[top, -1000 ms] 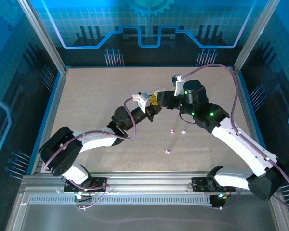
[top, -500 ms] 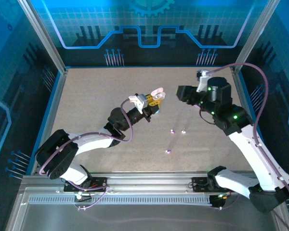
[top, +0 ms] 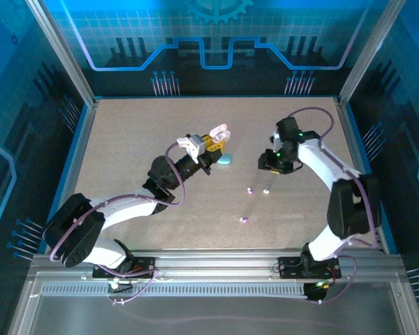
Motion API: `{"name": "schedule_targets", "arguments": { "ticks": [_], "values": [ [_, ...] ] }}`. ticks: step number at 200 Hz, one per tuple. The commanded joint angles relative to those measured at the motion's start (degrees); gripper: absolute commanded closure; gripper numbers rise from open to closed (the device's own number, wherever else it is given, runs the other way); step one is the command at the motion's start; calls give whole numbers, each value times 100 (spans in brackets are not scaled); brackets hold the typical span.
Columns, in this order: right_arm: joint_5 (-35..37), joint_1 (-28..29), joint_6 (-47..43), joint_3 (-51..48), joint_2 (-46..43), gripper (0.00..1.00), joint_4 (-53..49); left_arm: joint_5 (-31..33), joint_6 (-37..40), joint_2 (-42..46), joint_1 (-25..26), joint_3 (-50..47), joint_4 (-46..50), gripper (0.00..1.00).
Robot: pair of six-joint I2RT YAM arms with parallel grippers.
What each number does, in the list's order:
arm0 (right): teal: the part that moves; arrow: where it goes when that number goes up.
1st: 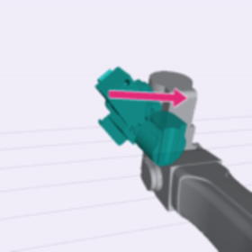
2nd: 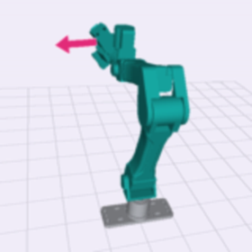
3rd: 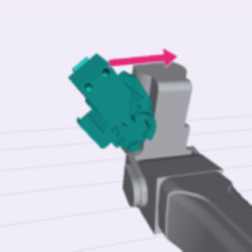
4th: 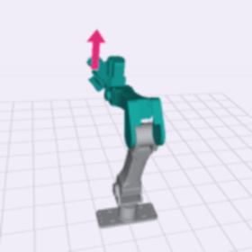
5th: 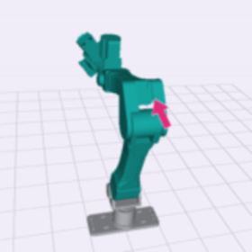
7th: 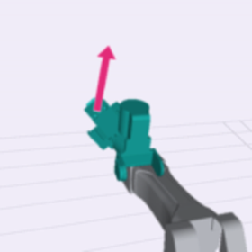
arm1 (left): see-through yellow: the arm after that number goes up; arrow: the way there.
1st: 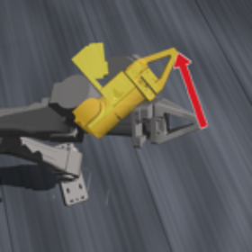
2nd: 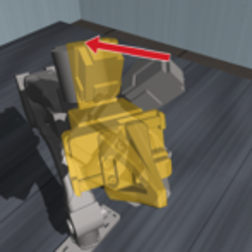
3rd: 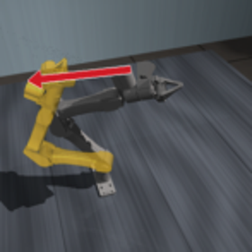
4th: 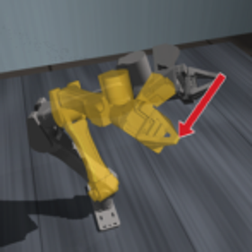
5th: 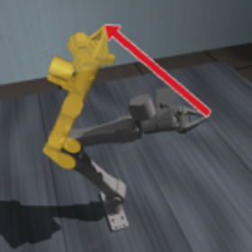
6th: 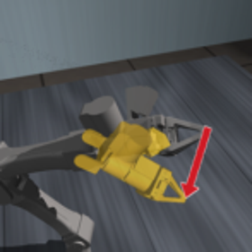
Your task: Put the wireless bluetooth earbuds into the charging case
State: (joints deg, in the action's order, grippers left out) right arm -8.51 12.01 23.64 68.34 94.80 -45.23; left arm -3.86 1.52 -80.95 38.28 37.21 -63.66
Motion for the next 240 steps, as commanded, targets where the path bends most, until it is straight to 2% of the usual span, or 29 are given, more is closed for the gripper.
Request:
{"name": "schedule_targets", "arguments": {
  "ticks": [1,32,96,147,240],
  "values": [
    [100,142,-185,153,386,54,-339,49,54,274,-38,-73,-23,79],
    [95,226,-224,295,906,56,-308,67,111,367,-55,-83,78,79],
    [97,267,-298,395,1388,56,-286,39,111,379,-57,-65,105,79],
    [66,146,-295,315,1453,57,-291,43,121,404,-66,-65,120,79],
    [203,119,-42,-54,1070,57,-517,34,92,352,-92,-77,99,79]
  ]
}}
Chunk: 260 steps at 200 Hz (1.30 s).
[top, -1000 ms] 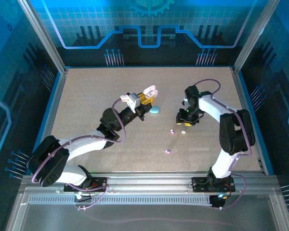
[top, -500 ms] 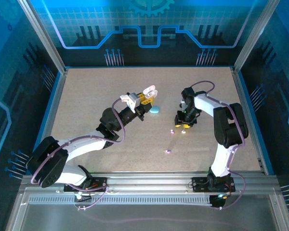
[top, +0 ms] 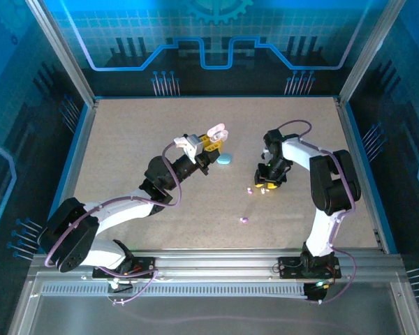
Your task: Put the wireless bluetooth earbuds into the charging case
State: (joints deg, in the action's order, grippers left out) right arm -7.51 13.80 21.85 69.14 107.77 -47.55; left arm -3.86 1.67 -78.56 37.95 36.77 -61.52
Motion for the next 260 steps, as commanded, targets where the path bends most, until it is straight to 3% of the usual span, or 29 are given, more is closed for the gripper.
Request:
{"name": "schedule_targets", "arguments": {
  "ticks": [1,143,196,260],
  "values": [
    [97,-61,136,-141,-232,57,-283,34,78,113,-64,-32,-115,79],
    [-616,52,400,-613,-732,56,-64,52,35,76,-78,-21,-111,78],
    [463,162,264,-296,-771,57,-304,67,61,122,-78,-26,-36,78],
    [948,559,-181,175,-149,55,-550,76,74,146,-86,-13,-1,78]
  ]
}}
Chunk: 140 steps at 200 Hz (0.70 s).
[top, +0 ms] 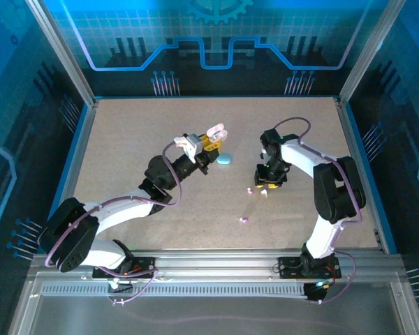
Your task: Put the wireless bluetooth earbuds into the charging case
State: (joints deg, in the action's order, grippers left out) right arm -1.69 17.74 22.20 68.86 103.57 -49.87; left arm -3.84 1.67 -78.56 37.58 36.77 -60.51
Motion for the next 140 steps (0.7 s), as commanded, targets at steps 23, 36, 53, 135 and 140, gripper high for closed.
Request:
{"name": "schedule_targets", "arguments": {
  "ticks": [23,36,53,135,140],
  "values": [
    [371,199,-292,266,384,54,-379,73,85,160,-44,-21,-78,78],
    [339,216,-338,277,418,54,-401,84,97,157,-45,-21,-74,78],
    [302,220,-356,277,451,55,-401,76,83,153,-41,-26,-75,78],
    [347,265,-400,356,646,59,-533,84,80,175,-48,-22,-57,78],
    [346,259,-407,356,654,59,-533,81,82,177,-46,-22,-45,78]
  ]
}}
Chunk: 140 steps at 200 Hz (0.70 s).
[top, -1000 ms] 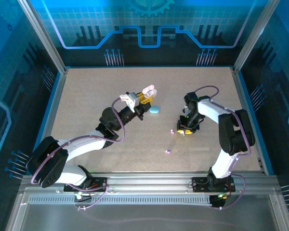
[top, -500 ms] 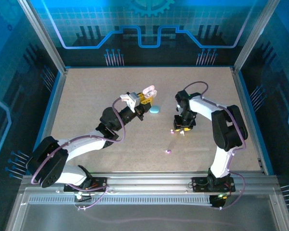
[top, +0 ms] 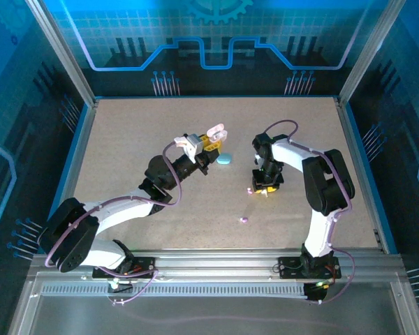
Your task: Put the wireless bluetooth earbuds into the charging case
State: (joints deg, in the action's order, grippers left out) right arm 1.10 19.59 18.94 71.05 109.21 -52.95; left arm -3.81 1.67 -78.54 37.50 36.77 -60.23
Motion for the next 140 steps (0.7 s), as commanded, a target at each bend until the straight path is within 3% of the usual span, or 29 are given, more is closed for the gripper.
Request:
{"name": "schedule_targets", "arguments": {
  "ticks": [1,99,140],
  "values": [
    [66,76,-82,138,91,59,-225,80,85,174,-35,-22,-71,78],
    [12,88,-86,133,195,68,-211,72,79,155,-38,11,-42,78],
    [8,89,-91,164,307,66,-208,74,83,122,-45,25,-41,78]
  ]
}}
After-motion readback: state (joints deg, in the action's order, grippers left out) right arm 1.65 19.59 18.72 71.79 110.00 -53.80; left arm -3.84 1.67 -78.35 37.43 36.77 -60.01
